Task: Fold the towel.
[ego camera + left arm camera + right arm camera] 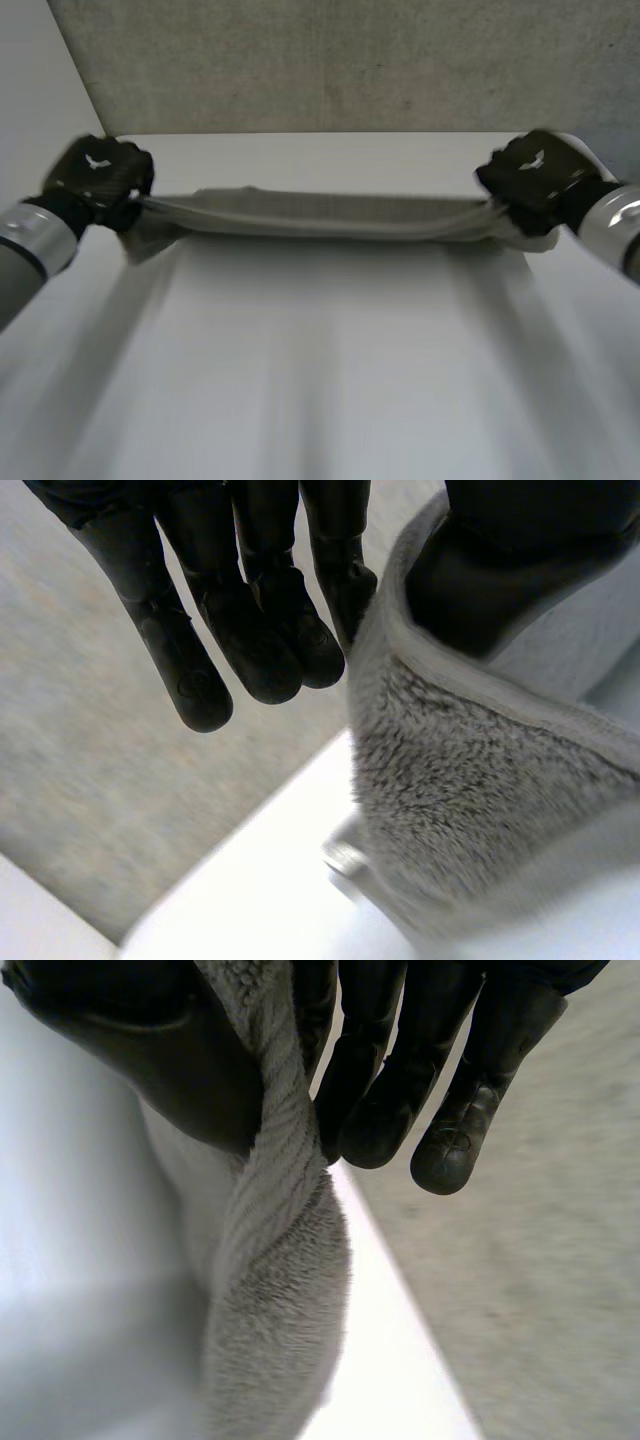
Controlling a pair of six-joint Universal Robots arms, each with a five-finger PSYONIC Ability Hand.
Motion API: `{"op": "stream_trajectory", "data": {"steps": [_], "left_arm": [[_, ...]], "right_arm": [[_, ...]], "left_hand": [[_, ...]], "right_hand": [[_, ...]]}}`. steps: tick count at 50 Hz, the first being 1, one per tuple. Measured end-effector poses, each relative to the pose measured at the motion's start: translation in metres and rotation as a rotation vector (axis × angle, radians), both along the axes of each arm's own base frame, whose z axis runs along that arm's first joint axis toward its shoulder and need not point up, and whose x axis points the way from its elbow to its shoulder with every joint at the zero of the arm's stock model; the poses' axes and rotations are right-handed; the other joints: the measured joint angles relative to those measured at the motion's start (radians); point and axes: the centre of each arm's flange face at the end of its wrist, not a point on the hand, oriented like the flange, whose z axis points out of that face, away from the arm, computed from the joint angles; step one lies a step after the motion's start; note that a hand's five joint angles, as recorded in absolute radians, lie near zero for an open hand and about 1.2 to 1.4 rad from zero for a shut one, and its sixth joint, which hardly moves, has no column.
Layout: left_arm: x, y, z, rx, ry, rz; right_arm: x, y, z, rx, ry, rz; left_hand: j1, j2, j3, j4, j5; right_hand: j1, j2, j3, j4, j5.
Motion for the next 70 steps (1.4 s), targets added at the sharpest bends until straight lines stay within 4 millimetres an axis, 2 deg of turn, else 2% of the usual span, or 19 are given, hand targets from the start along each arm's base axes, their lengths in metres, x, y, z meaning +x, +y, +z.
{"op": "stream_trajectory", "data": {"steps": [2,6,10,14,20,24,28,33,42,46,48,50,52,53,54,56,60,63,70], "left_arm": [[0.007,0.007,0.018,-0.042,0.029,0.014],[0.016,0.014,0.038,-0.085,0.095,0.026],[0.021,0.013,0.040,-0.074,0.155,0.018],[0.019,0.006,0.020,0.000,0.183,0.003],[-0.002,-0.008,-0.032,0.152,0.158,-0.054],[-0.014,-0.017,-0.058,0.191,0.105,-0.081],[-0.020,-0.030,-0.074,0.186,0.044,-0.095],[-0.025,-0.054,-0.081,0.141,-0.009,-0.075],[-0.036,-0.087,-0.075,0.056,-0.021,-0.037],[-0.044,-0.095,-0.079,0.048,-0.018,-0.049],[-0.049,-0.098,-0.083,0.047,-0.018,-0.059],[-0.052,-0.100,-0.085,0.049,-0.018,-0.063],[-0.056,-0.102,-0.088,0.049,-0.019,-0.064],[-0.057,-0.102,-0.089,0.049,-0.019,-0.062],[-0.058,-0.103,-0.089,0.047,-0.020,-0.057],[-0.059,-0.105,-0.089,0.041,-0.021,-0.044],[-0.059,-0.108,-0.085,0.029,-0.022,-0.014],[-0.058,-0.109,-0.076,0.013,-0.020,0.013],[-0.050,-0.104,-0.050,-0.015,-0.015,0.048]], "right_arm": [[-0.009,0.003,0.019,-0.048,-0.022,-0.028],[-0.020,0.004,0.037,-0.091,-0.049,-0.054],[-0.022,0.003,0.037,-0.079,-0.059,-0.046],[-0.020,-0.003,0.019,-0.016,-0.055,-0.028],[-0.015,-0.019,-0.020,0.100,-0.036,-0.021],[-0.014,-0.032,-0.042,0.150,-0.027,-0.026],[-0.014,-0.048,-0.059,0.180,-0.017,-0.049],[-0.014,-0.066,-0.071,0.183,-0.001,-0.094],[-0.005,-0.083,-0.073,0.102,-0.023,-0.117],[0.002,-0.091,-0.077,0.062,-0.032,-0.121],[0.006,-0.097,-0.081,0.042,-0.033,-0.134],[0.007,-0.100,-0.084,0.032,-0.033,-0.145],[0.010,-0.107,-0.089,0.020,-0.029,-0.169],[0.011,-0.109,-0.090,0.016,-0.028,-0.175],[0.012,-0.112,-0.092,0.011,-0.026,-0.186],[0.014,-0.117,-0.094,0.002,-0.025,-0.204],[0.016,-0.122,-0.093,-0.010,-0.034,-0.224],[0.018,-0.123,-0.084,-0.014,-0.071,-0.234],[0.014,-0.111,-0.044,-0.021,-0.190,-0.244]], "left_hand": [[0.000,0.000,0.000,0.000,0.000],[0.000,0.000,0.000,0.000,0.000],[0.000,0.000,0.000,0.000,0.000],[0.000,0.000,0.000,0.000,0.009],[0.000,0.003,0.000,0.000,0.012],[0.000,0.003,0.003,0.000,0.012],[0.000,0.004,0.004,0.000,0.012],[0.000,0.004,0.004,0.000,0.012],[0.000,0.004,0.005,0.000,0.012],[-0.005,-0.074,-0.064,-0.080,-0.032],[-0.129,-0.229,-0.209,-0.226,-0.180],[-0.300,-0.401,-0.386,-0.407,-0.362],[-0.691,-0.786,-0.762,-0.785,-0.759],[-0.810,-0.900,-0.877,-0.882,-0.861],[-0.947,-1.031,-1.013,-1.031,-1.004],[-1.012,-1.097,-1.089,-1.099,-1.085],[-1.014,-1.104,-1.103,-1.111,-1.087],[-1.014,-1.104,-1.103,-1.111,-1.087],[-1.014,-1.104,-1.103,-1.111,-1.087]], "right_hand": [[0.000,0.008,0.000,0.000,0.000],[0.000,0.020,0.000,0.000,0.014],[0.000,0.020,0.000,0.000,0.019],[0.000,0.020,0.000,0.000,0.019],[0.000,0.020,0.000,0.000,0.019],[0.000,0.020,0.000,0.000,0.019],[0.000,0.020,0.001,0.000,0.019],[0.000,0.020,0.001,0.000,0.019],[0.000,0.020,0.001,0.000,0.019],[0.000,0.020,0.001,0.000,0.019],[-0.007,0.012,-0.007,-0.008,0.011],[-0.150,-0.146,-0.163,-0.163,-0.140],[-0.504,-0.511,-0.518,-0.494,-0.504],[-0.585,-0.594,-0.597,-0.592,-0.609],[-0.776,-0.795,-0.770,-0.765,-0.798],[-1.002,-1.018,-1.024,-1.015,-1.049],[-1.074,-1.076,-1.103,-1.087,-1.094],[-1.082,-1.076,-1.103,-1.087,-1.094],[-1.082,-1.076,-1.103,-1.087,-1.094]]}}
